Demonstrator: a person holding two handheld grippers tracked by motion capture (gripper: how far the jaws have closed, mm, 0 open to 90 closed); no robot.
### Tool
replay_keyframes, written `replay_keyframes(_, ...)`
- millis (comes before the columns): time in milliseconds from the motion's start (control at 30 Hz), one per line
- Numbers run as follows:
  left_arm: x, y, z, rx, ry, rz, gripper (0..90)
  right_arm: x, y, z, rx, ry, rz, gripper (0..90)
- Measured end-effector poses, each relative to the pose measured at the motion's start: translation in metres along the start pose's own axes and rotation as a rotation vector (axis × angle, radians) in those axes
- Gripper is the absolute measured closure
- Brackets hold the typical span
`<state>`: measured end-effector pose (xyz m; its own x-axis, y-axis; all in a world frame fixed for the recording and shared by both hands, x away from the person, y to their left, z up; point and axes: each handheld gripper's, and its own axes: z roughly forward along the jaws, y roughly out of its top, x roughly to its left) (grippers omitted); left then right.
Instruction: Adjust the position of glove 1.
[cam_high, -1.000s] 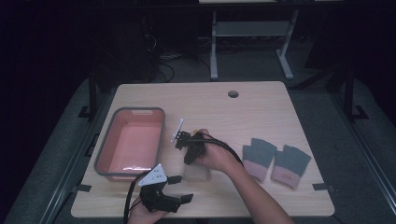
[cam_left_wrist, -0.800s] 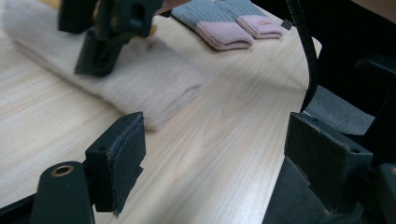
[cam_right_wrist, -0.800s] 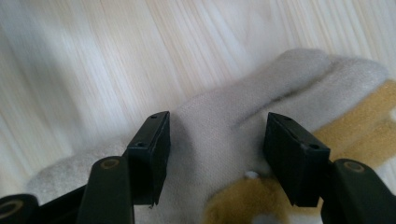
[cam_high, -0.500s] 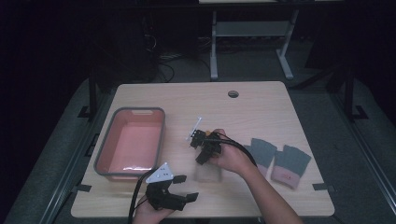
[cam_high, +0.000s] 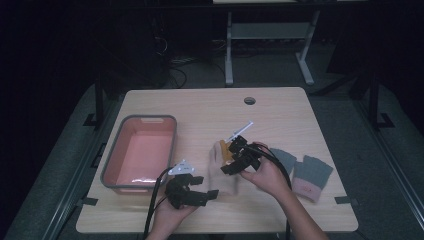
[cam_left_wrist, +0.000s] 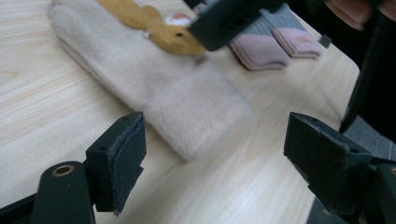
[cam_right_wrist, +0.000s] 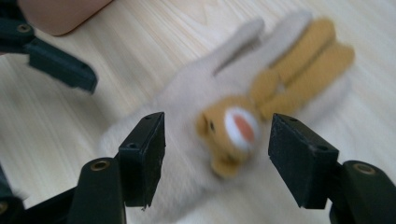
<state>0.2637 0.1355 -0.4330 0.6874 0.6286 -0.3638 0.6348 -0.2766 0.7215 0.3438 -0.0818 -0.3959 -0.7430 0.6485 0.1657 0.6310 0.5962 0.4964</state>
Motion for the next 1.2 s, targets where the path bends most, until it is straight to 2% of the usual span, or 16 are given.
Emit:
replay_keyframes(67, 0.002, 0.004, 0.005, 0.012, 0.032, -0.015, 20.9, -0.004, -0.008, -0.002, -0.016, -0.002, 0.038, 36.2)
replay_keyframes(133, 0.005, 0.006, 0.009, 0.019, 0.072, -0.004, 20.9, -0.007, -0.017, -0.001, -0.036, 0.014, 0.081, 36.3)
replay_keyframes(233, 0.011, 0.010, 0.016, 0.034, 0.091, -0.023, 20.9, -0.011, -0.029, 0.005, -0.042, 0.029, 0.140, 36.5)
replay_keyframes(300, 0.014, 0.012, 0.020, 0.042, 0.090, -0.055, 21.0, -0.012, -0.034, 0.008, -0.051, 0.038, 0.170, 36.6)
replay_keyframes(433, 0.024, 0.014, 0.026, 0.061, 0.057, -0.137, 22.9, -0.017, -0.041, 0.014, -0.069, 0.089, 0.223, 38.1)
replay_keyframes(467, 0.024, 0.014, 0.026, 0.061, 0.057, -0.137, 23.7, -0.018, -0.041, 0.015, -0.065, 0.086, 0.229, 39.1)
replay_keyframes(500, 0.028, 0.014, 0.029, 0.071, 0.049, -0.183, 24.1, -0.018, -0.041, 0.016, -0.067, 0.072, 0.238, 39.8)
replay_keyframes(533, 0.030, 0.014, 0.031, 0.072, 0.044, -0.206, 24.5, -0.019, -0.042, 0.017, -0.070, 0.074, 0.249, 40.5)
replay_keyframes(700, 0.039, 0.014, 0.034, 0.067, 0.033, -0.275, 29.3, -0.024, -0.044, 0.021, -0.055, 0.105, 0.320, 42.0)
replay_keyframes(767, 0.041, 0.014, 0.037, 0.071, 0.022, -0.308, 30.3, -0.025, -0.046, 0.022, -0.062, 0.108, 0.329, 42.4)
replay_keyframes(867, 0.045, 0.012, 0.041, 0.076, 0.006, -0.353, 31.8, -0.027, -0.048, 0.025, -0.070, 0.146, 0.369, 42.4)
replay_keyframes(967, 0.045, 0.012, 0.042, 0.071, -0.011, -0.362, 35.3, -0.030, -0.052, 0.030, -0.074, 0.165, 0.417, 42.1)
replay_keyframes(1000, 0.046, 0.012, 0.043, 0.070, -0.018, -0.372, 35.3, -0.030, -0.052, 0.030, -0.074, 0.165, 0.417, 42.1)
replay_keyframes(1067, 0.047, 0.011, 0.044, 0.069, -0.039, -0.396, 39.4, -0.031, -0.055, 0.032, -0.083, 0.178, 0.459, 43.8)
replay_keyframes(1200, 0.049, 0.010, 0.048, 0.070, -0.071, -0.402, 47.6, -0.033, -0.062, 0.034, -0.116, 0.219, 0.504, 51.4)
